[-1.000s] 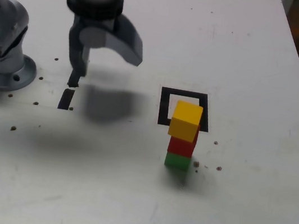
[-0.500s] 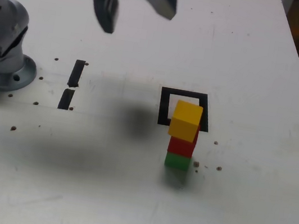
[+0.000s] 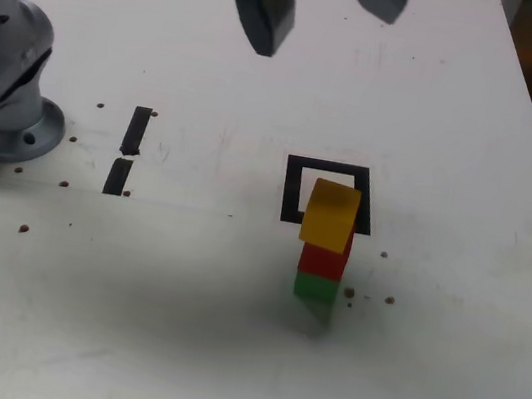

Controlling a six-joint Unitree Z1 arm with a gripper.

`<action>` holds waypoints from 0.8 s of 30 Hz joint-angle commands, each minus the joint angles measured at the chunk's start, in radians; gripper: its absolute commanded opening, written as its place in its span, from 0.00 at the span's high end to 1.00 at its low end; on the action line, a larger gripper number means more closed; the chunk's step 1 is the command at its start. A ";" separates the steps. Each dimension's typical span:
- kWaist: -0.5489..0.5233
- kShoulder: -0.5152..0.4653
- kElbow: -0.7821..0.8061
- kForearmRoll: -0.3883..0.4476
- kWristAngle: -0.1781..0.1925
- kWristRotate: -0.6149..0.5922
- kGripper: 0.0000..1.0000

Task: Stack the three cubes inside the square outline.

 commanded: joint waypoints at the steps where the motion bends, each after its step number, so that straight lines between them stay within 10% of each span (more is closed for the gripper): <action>1: -0.024 0.024 -0.011 0.009 -0.007 -0.002 0.01; 24: -0.161 0.221 -0.036 -0.035 -0.001 -0.104 0.00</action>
